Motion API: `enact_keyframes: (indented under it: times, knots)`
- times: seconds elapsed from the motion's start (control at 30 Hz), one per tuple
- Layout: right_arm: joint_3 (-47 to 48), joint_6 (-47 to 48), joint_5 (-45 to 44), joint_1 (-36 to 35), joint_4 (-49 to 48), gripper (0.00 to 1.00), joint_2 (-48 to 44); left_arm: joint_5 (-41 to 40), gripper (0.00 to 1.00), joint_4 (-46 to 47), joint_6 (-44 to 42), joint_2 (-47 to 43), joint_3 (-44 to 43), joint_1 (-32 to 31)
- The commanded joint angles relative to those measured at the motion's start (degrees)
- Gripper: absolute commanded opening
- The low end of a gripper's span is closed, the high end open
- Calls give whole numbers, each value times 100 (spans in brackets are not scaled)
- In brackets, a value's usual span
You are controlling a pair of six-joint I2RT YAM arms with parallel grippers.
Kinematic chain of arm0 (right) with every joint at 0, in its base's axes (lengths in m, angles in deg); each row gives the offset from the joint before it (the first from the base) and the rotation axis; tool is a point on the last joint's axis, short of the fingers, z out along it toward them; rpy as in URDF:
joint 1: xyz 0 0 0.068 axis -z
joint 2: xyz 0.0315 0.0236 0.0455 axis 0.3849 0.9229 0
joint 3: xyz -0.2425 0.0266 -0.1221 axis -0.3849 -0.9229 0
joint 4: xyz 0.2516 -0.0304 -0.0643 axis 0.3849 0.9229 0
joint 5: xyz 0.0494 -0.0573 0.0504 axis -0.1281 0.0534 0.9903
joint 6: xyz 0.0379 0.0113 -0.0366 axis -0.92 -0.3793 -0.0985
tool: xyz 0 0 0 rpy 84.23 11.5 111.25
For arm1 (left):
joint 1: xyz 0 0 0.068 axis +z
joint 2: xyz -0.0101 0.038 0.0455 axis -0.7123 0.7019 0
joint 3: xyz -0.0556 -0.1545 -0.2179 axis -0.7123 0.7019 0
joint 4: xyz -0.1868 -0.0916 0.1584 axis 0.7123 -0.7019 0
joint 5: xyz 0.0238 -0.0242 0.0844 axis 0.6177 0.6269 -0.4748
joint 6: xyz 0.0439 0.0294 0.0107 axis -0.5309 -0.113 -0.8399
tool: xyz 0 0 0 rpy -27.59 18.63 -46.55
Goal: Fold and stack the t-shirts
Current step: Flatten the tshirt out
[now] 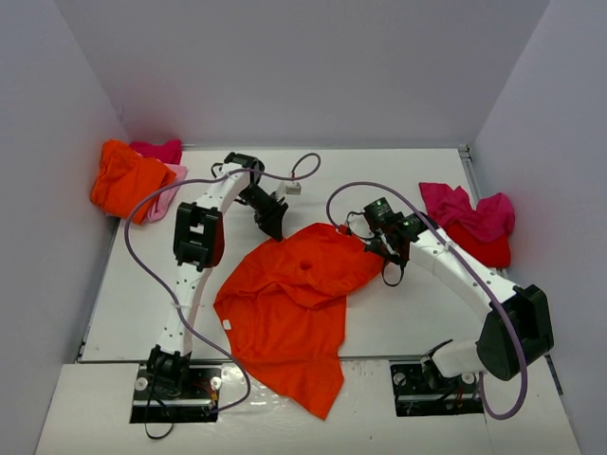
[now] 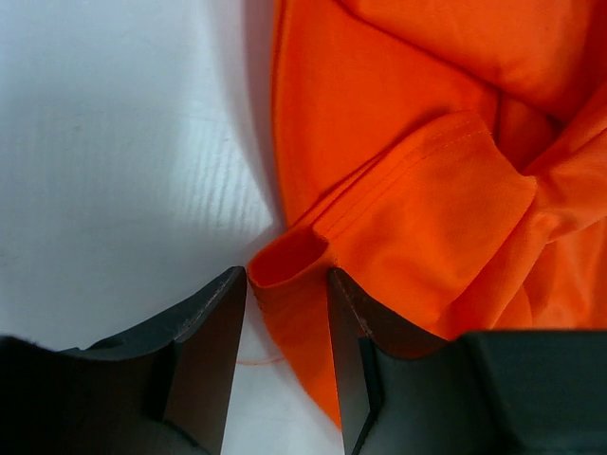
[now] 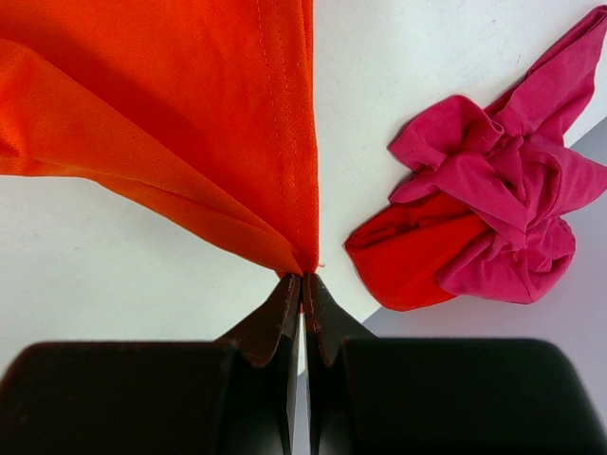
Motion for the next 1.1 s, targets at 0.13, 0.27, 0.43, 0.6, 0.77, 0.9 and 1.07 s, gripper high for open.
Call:
enact_keyframes:
  times: [0.13, 0.27, 0.43, 0.6, 0.77, 0.9, 1.07]
  knots:
    - [-110, -22, -35, 25, -136, 0, -71, -54, 36, -1847, -408, -352, 298, -136]
    - [-107, -4, -11, 25, -178, 0, -37, -36, 23, -1846, -410, -347, 330, -138]
    - [-157, 20, 23, 25, -245, 0, -43, -20, 0, -1838, -411, -316, 353, -130]
    - [-256, 81, -2, 88, -618, 0, -60, 24, 0, -1465, -57, -871, 600, 26]
    - [133, -82, -595, 170, -1489, 0, 233, -343, 0, -807, 582, -2073, 953, 238]
    - [1129, -286, -991, 233, -1786, 0, 651, -665, 0, -272, 1207, -3373, 1090, 517]
    - [2112, -322, -1505, 246, -1860, 0, 1104, -965, 0, -301, 1394, -4577, 865, 985]
